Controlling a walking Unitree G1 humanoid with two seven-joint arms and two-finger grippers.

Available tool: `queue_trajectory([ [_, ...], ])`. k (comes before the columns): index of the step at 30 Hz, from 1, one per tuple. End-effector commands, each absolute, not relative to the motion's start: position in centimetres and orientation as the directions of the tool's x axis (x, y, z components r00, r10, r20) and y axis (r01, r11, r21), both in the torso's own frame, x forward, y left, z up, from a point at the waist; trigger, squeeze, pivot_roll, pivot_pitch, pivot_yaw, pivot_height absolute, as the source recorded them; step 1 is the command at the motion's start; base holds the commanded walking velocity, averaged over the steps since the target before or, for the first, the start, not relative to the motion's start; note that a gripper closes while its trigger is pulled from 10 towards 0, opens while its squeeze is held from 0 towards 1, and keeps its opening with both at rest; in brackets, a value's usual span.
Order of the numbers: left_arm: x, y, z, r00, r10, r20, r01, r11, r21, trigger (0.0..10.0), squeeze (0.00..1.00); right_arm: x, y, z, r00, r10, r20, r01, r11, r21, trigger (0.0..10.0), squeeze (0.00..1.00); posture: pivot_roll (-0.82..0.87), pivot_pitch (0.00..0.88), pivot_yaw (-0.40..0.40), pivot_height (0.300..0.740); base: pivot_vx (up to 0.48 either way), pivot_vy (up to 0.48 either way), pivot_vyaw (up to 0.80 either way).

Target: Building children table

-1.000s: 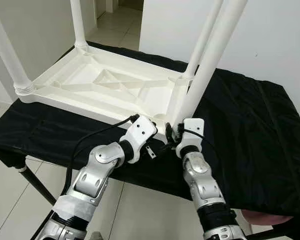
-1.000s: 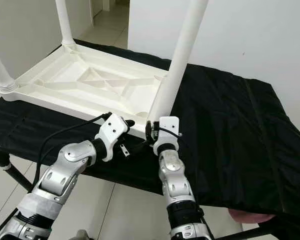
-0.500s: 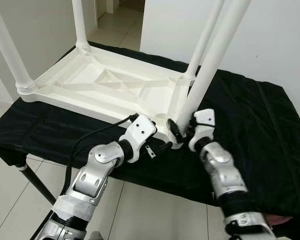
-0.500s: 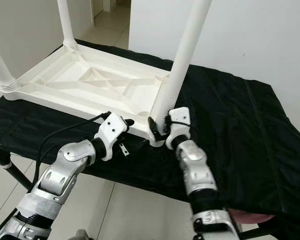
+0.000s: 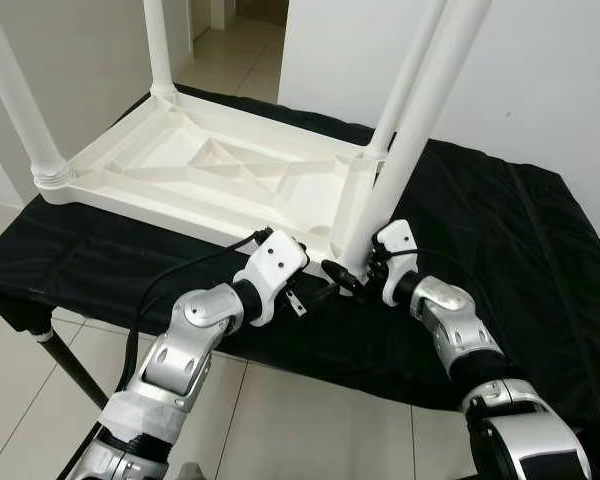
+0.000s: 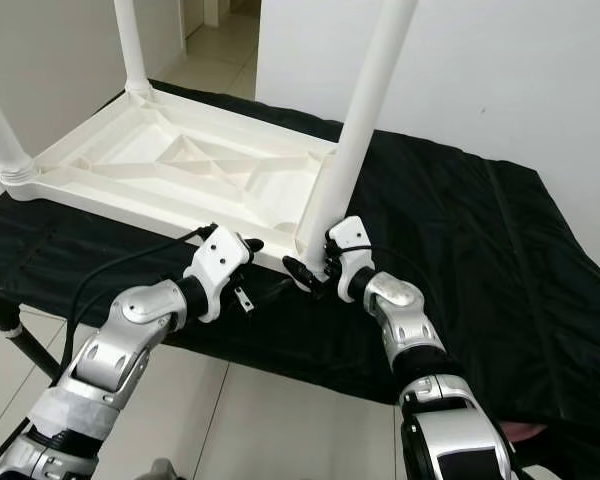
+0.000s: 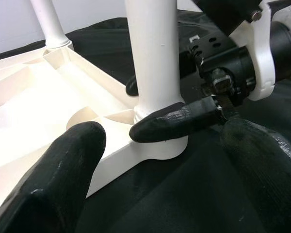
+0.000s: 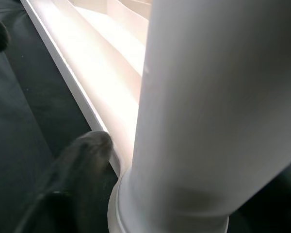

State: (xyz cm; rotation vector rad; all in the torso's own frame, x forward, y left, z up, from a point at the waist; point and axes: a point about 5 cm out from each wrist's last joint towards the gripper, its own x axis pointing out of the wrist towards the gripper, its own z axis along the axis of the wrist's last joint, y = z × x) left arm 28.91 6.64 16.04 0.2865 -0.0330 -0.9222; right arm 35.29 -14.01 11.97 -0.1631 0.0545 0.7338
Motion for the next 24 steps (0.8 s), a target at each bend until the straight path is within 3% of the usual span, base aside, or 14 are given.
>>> queue_trajectory([
  [1,28.96,6.43,16.36,0.626,-0.776,-0.080,0.764,0.589,0.264,10.0,0.00,35.39,-13.69,11.80,0.727,0.676,-0.122,-0.686,0.715,-0.130,0.0,0.00,0.04,0.000,-0.106,0.740,0.000,0.000,0.00],
  [16,28.98,6.33,16.32,0.625,-0.776,-0.082,0.765,0.588,0.264,10.0,0.00,34.95,-14.41,11.13,0.717,0.690,-0.098,-0.697,0.710,-0.098,0.0,0.00,0.03,0.000,-0.108,0.740,0.000,0.000,0.00],
  [17,29.02,6.34,16.36,0.625,-0.777,-0.081,0.765,0.587,0.265,10.0,0.00,35.02,-14.46,11.16,0.734,0.673,-0.087,-0.679,0.729,-0.089,10.0,0.00,0.03,0.000,-0.108,0.740,0.000,0.000,0.00],
  [24,29.07,6.38,16.39,0.626,-0.776,-0.079,0.764,0.589,0.264,10.0,0.00,35.09,-14.36,11.24,0.765,0.641,-0.057,-0.644,0.761,-0.080,10.0,0.00,0.03,0.000,-0.109,0.740,0.000,0.000,0.00],
])
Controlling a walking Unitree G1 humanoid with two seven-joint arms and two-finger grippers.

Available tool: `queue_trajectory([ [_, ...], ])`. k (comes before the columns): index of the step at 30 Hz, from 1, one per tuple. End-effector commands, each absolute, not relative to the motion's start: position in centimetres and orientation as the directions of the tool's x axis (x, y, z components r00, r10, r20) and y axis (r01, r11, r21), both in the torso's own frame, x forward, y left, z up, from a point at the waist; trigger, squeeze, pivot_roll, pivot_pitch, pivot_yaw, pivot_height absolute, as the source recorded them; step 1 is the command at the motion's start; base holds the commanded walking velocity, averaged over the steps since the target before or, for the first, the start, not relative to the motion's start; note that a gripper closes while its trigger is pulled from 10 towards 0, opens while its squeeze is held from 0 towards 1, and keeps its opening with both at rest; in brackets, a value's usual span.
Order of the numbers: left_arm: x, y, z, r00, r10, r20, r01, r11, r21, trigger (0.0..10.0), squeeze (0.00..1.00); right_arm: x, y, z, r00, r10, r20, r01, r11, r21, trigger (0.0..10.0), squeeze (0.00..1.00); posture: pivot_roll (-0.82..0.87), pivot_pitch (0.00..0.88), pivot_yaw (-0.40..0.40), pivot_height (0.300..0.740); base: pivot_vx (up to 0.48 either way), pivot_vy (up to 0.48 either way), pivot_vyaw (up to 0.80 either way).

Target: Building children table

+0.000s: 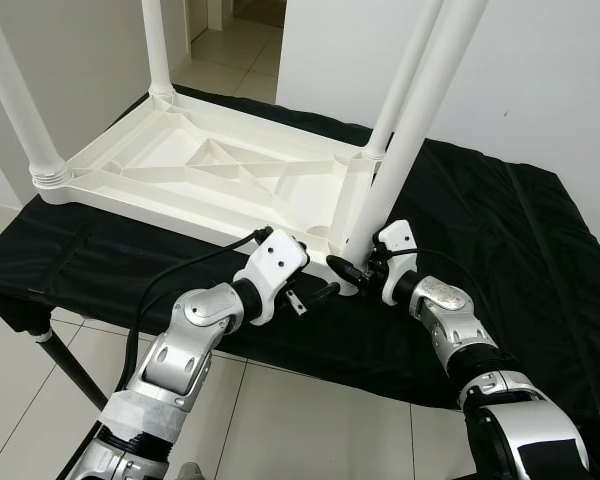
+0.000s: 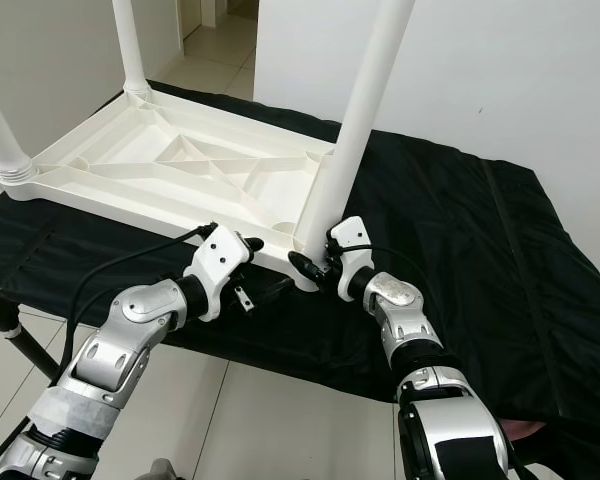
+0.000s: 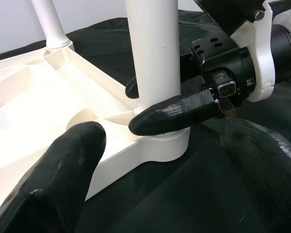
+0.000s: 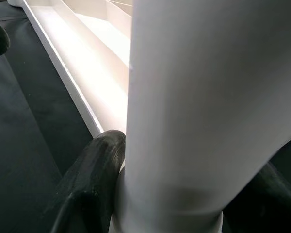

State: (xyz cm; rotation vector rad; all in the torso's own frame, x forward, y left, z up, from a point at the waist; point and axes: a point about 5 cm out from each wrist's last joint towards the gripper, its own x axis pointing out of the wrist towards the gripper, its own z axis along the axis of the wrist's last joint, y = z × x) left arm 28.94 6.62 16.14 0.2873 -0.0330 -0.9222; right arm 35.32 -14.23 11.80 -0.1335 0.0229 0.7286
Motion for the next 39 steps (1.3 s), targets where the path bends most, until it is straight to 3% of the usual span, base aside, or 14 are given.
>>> queue_trajectory([
  [1,29.1,6.4,16.4,0.626,-0.776,-0.079,0.764,0.589,0.264,10.0,0.00,35.1,-14.4,11.2,0.765,0.641,-0.057,-0.644,0.761,-0.080,10.0,0.00,0.03,0.000,-0.109,0.740,0.000,0.000,0.00],
  [3,29.1,6.2,16.5,0.627,-0.776,-0.070,0.763,0.594,0.257,10.0,0.00,35.4,-14.6,11.5,0.855,0.519,-0.012,-0.518,0.851,-0.088,10.0,0.00,0.03,0.000,-0.106,0.740,0.000,0.000,0.00],
  [8,29.3,6.3,16.7,0.640,-0.766,-0.063,0.751,0.606,0.262,10.0,0.00,35.5,-15.3,11.7,0.930,0.367,0.025,-0.365,0.928,-0.072,10.0,0.00,0.04,0.000,-0.107,0.740,0.000,0.000,0.00],
  [12,29.3,6.4,16.7,0.640,-0.766,-0.062,0.750,0.606,0.265,10.0,0.00,35.4,-15.1,11.8,0.934,0.355,0.033,-0.352,0.934,-0.066,10.0,0.00,0.04,0.000,-0.107,0.740,0.000,0.000,0.00],
  [13,29.2,6.6,16.6,0.640,-0.765,-0.067,0.751,0.605,0.266,10.0,0.00,35.0,-14.3,12.0,0.960,0.273,0.059,-0.272,0.962,-0.023,10.0,0.00,0.05,0.000,-0.110,0.740,0.000,0.000,0.00],
  [17,29.2,6.7,16.5,0.641,-0.765,-0.070,0.750,0.605,0.266,10.0,0.00,34.8,-13.8,12.0,0.968,0.242,0.062,-0.242,0.970,0.000,10.0,0.00,0.05,0.000,-0.110,0.740,0.000,0.000,0.00],
  [20,29.0,6.6,16.2,0.642,-0.763,-0.076,0.751,0.605,0.265,10.0,0.00,33.1,-11.2,12.0,0.986,0.152,0.074,-0.157,0.985,0.070,10.0,0.00,0.05,0.000,-0.132,0.740,0.000,0.000,0.00],
  [24,29.0,6.6,16.2,0.642,-0.763,-0.077,0.751,0.605,0.265,10.0,0.00,32.9,-11.0,11.9,0.987,0.145,0.070,-0.150,0.985,0.080,10.0,0.00,0.05,0.000,-0.132,0.740,0.000,0.000,0.00],
  [29,29.0,6.6,16.2,0.647,-0.759,-0.073,0.747,0.611,0.262,10.0,0.00,31.9,-8.8,12.2,0.982,0.168,0.086,-0.175,0.982,0.070,10.0,0.00,0.05,0.000,-0.142,0.740,0.000,0.000,0.00],
  [30,28.9,6.7,16.1,0.646,-0.759,-0.075,0.748,0.611,0.261,10.0,0.00,31.8,-9.3,12.4,0.985,0.148,0.083,-0.154,0.985,0.074,10.0,1.00,0.05,0.000,-0.144,0.740,0.000,0.000,0.00],
  [39,28.6,6.8,15.9,0.641,-0.763,-0.086,0.753,0.603,0.262,10.0,0.00,32.0,-11.2,12.9,0.981,0.173,0.088,-0.179,0.981,0.074,10.0,1.00,0.05,0.000,-0.145,0.740,0.000,0.000,0.00],
])
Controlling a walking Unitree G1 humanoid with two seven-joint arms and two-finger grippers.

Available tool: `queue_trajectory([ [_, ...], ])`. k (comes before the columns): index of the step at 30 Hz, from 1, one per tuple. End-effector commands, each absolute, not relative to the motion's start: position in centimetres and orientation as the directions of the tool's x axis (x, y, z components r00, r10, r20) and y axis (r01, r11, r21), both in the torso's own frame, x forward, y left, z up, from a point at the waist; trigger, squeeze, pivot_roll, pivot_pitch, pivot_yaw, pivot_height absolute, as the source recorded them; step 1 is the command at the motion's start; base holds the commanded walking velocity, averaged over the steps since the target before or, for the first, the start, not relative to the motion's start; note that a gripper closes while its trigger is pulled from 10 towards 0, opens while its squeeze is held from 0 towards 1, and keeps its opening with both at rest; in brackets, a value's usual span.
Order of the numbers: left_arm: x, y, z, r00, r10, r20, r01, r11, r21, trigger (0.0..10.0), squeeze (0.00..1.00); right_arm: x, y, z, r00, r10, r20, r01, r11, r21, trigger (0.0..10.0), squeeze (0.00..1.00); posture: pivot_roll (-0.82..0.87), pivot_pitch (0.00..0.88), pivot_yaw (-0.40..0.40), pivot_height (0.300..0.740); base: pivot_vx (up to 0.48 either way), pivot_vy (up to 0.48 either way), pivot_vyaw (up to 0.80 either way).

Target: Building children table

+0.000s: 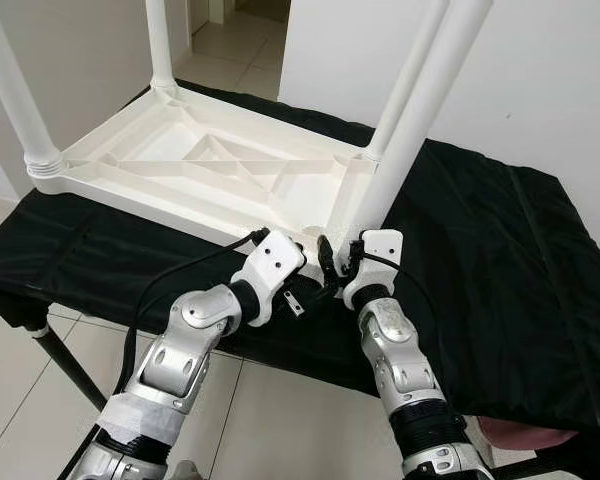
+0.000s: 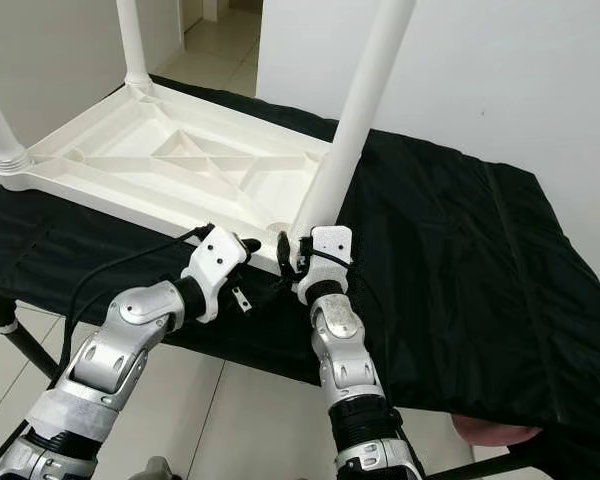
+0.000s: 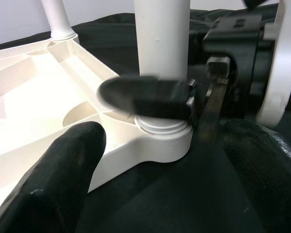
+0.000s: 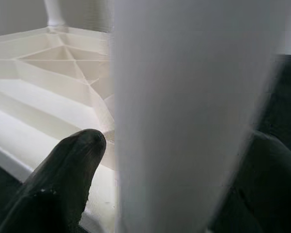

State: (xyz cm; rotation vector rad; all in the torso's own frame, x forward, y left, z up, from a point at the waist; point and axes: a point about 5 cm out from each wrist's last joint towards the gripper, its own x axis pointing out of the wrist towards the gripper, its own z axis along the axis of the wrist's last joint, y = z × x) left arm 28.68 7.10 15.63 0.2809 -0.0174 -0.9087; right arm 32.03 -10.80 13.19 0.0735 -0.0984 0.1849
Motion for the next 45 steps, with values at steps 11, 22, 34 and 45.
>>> queue_trajectory([
  [11,28.0,7.3,16.0,0.606,-0.790,-0.089,0.780,0.569,0.259,10.0,0.00,33.6,-13.7,13.0,0.853,0.520,0.054,-0.518,0.854,-0.047,10.0,0.00,0.06,0.000,-0.144,0.740,0.000,0.000,0.00],
  [22,27.2,6.8,16.4,0.562,-0.824,-0.077,0.807,0.525,0.271,10.0,0.00,34.9,-12.1,12.1,0.714,0.698,-0.062,-0.701,0.710,-0.075,10.0,0.00,0.07,0.000,-0.131,0.740,0.000,0.000,0.00],
  [34,26.7,6.8,16.2,0.551,-0.830,-0.087,0.813,0.510,0.281,10.0,0.00,35.2,-12.0,11.6,0.692,0.717,-0.088,-0.722,0.690,-0.058,0.0,0.00,0.09,0.000,-0.142,0.740,0.000,0.000,0.00],
  [45,27.5,7.0,15.7,0.596,-0.798,-0.088,0.786,0.557,0.269,10.0,0.00,35.3,-13.4,11.5,0.812,0.582,-0.048,-0.584,0.811,-0.040,10.0,0.00,0.06,0.000,-0.141,0.740,0.000,0.000,0.00],
])
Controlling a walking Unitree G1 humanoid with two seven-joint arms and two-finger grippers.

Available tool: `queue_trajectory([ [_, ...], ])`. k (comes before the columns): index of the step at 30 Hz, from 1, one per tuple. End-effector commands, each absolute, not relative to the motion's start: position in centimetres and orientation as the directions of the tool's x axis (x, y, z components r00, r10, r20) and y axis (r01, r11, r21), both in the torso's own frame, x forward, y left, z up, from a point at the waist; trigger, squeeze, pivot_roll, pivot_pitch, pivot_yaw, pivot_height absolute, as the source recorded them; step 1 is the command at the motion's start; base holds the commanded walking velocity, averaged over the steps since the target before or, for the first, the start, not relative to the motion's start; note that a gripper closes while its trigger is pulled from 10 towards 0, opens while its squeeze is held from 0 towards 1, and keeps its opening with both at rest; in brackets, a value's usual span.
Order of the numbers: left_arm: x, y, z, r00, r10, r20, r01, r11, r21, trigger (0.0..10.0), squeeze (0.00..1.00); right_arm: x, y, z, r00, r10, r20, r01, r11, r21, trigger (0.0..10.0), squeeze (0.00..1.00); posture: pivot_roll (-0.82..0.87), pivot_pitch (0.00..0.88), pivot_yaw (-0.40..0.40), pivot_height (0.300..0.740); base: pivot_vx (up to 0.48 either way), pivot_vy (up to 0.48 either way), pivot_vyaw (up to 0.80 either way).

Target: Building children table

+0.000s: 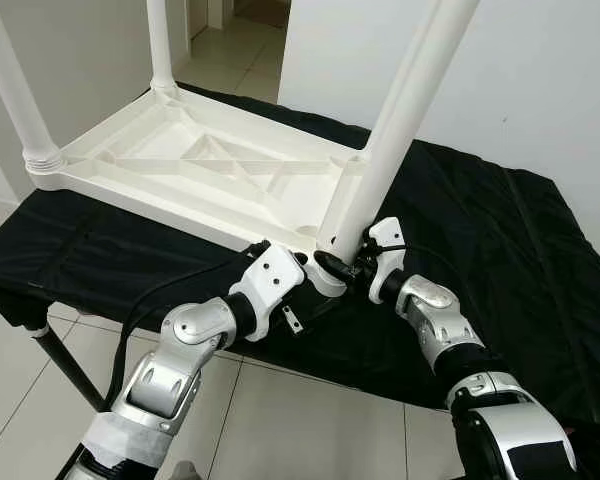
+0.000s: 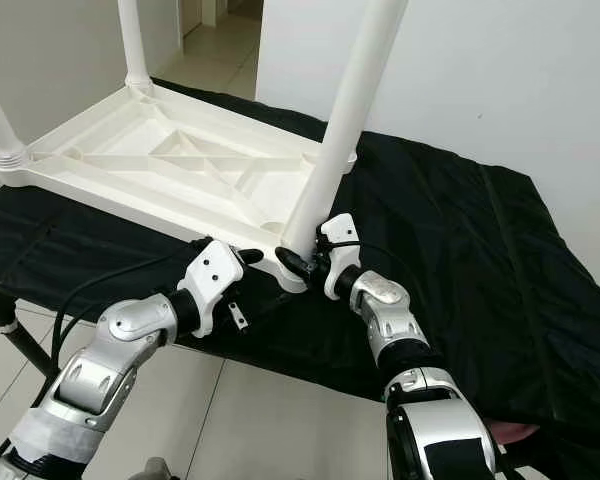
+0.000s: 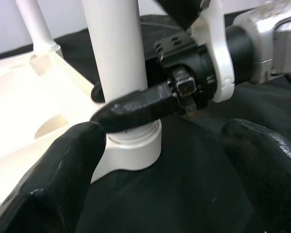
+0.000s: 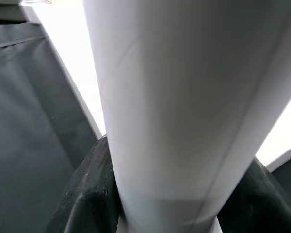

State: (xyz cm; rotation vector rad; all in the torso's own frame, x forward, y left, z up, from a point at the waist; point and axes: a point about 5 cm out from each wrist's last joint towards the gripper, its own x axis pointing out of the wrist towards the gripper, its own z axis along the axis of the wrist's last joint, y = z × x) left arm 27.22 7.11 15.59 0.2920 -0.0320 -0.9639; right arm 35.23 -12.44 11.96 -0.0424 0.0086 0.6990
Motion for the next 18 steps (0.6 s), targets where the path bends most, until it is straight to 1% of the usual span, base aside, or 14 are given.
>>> queue_trajectory([
  [1,27.6,7.0,15.7,0.599,-0.796,-0.088,0.783,0.560,0.271,10.0,0.00,35.3,-13.4,11.5,0.827,0.560,-0.051,-0.562,0.826,-0.049,10.0,0.00,0.06,0.000,-0.141,0.740,0.000,0.000,0.00],
  [3,27.8,7.0,15.8,0.607,-0.790,-0.083,0.776,0.567,0.276,10.0,0.00,35.1,-13.2,11.4,0.862,0.506,-0.027,-0.507,0.862,-0.028,10.0,0.00,0.06,0.000,-0.141,0.740,0.000,0.000,0.00],
  [6,28.0,7.0,15.9,0.613,-0.786,-0.078,0.771,0.575,0.274,10.0,0.00,34.2,-12.5,11.5,0.880,0.475,0.024,-0.475,0.880,-0.012,10.0,0.00,0.06,0.000,-0.141,0.740,0.000,0.000,0.00],
  [11,28.1,7.0,15.9,0.614,-0.786,-0.076,0.771,0.575,0.274,10.0,0.00,34.0,-12.5,11.5,0.901,0.434,0.030,-0.434,0.901,0.003,10.0,0.00,0.04,0.000,-0.138,0.740,0.000,0.000,0.00],
  [13,28.1,7.0,15.9,0.613,-0.787,-0.076,0.772,0.575,0.273,10.0,0.00,33.8,-12.3,11.5,0.925,0.379,0.028,-0.379,0.926,0.000,10.0,0.00,0.03,0.000,-0.139,0.740,0.000,0.000,0.00],
  [14,28.1,7.0,15.9,0.613,-0.787,-0.076,0.772,0.575,0.273,10.0,0.00,33.8,-12.3,11.5,0.925,0.379,0.028,-0.379,0.926,0.000,10.0,0.00,0.03,0.000,-0.139,0.740,0.000,0.000,0.00],
  [16,28.1,7.0,15.9,0.615,-0.785,-0.076,0.770,0.577,0.272,10.0,0.00,33.2,-11.6,11.2,0.973,0.231,0.014,-0.231,0.973,0.021,10.0,0.00,0.04,0.000,-0.146,0.740,0.000,0.000,0.00],
  [17,28.1,7.0,15.9,0.615,-0.785,-0.076,0.770,0.577,0.272,10.0,0.00,33.2,-11.6,11.2,0.973,0.231,0.014,-0.231,0.973,0.021,10.0,0.00,0.04,0.000,-0.146,0.740,0.000,0.000,0.00],
  [18,28.2,7.0,15.9,0.617,-0.783,-0.075,0.769,0.579,0.271,10.0,0.00,32.9,-11.2,11.1,0.982,0.187,0.009,-0.187,0.982,0.030,10.0,0.00,0.04,0.000,-0.146,0.740,0.000,0.000,0.00],
])
